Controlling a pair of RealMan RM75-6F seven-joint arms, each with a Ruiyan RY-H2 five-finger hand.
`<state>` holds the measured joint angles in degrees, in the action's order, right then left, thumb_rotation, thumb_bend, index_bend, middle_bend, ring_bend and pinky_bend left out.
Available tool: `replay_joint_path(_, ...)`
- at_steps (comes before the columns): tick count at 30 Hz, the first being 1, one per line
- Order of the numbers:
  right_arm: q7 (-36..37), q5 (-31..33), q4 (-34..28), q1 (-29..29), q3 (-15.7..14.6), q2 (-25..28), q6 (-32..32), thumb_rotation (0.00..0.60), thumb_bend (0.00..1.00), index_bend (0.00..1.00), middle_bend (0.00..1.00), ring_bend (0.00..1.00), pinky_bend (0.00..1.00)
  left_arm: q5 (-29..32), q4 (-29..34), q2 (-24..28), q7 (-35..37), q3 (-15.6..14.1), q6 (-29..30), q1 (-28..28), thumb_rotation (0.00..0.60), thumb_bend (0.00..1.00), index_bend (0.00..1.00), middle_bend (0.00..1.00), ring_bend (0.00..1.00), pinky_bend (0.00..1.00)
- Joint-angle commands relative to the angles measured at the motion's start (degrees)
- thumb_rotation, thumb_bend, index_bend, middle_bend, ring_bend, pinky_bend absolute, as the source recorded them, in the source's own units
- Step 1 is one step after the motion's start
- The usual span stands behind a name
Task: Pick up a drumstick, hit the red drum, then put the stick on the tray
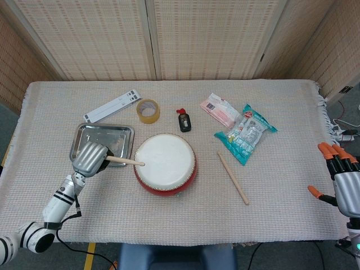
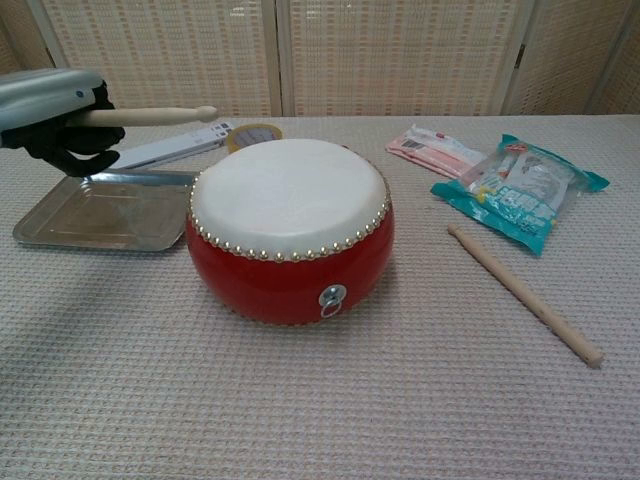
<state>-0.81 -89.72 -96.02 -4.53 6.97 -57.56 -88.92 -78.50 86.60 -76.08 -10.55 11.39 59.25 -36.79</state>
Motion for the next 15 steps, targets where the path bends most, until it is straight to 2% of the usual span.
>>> replay_joint_path(1, 0.4, 0.0, 0.3, -0.1, 0.0, -0.1, 0.0, 0.600, 0.09, 0.04, 0.09, 0.04, 0.20, 3.4, -0.9, -3.5, -11.2, 1.4, -0.9, -4.2, 0.600, 0.83, 1.00, 1.00, 1.00, 1.00)
replay_joint_path(5, 1.0, 0.1, 0.9, -0.2, -0.1, -0.3, -0.1, 0.600, 0.09, 0.04, 0.09, 0.04, 0.20, 5.9, -2.2, -4.6, -19.4, 0.8, -2.3, -6.1, 0.600, 0.83, 1.00, 1.00, 1.00, 1.00)
replay_joint_path(12, 1.7, 0.0, 1.6, -0.2, -0.4, -0.5, -0.3, 0.600, 0.09, 0.05, 0.09, 0.04, 0.20, 10.1, -2.2, -6.2, -27.2, -0.4, -3.9, -7.9, 0.600, 0.83, 1.00, 1.00, 1.00, 1.00)
replay_joint_path(15, 1.9, -0.1, 1.7, -0.1, -0.5, -0.5, -0.5, 0.600, 0.09, 0.05, 0.09, 0.04, 0.20, 12.1, -2.3, -6.1, -33.5, -1.1, -3.5, -8.6, 0.600, 0.83, 1.00, 1.00, 1.00, 1.00)
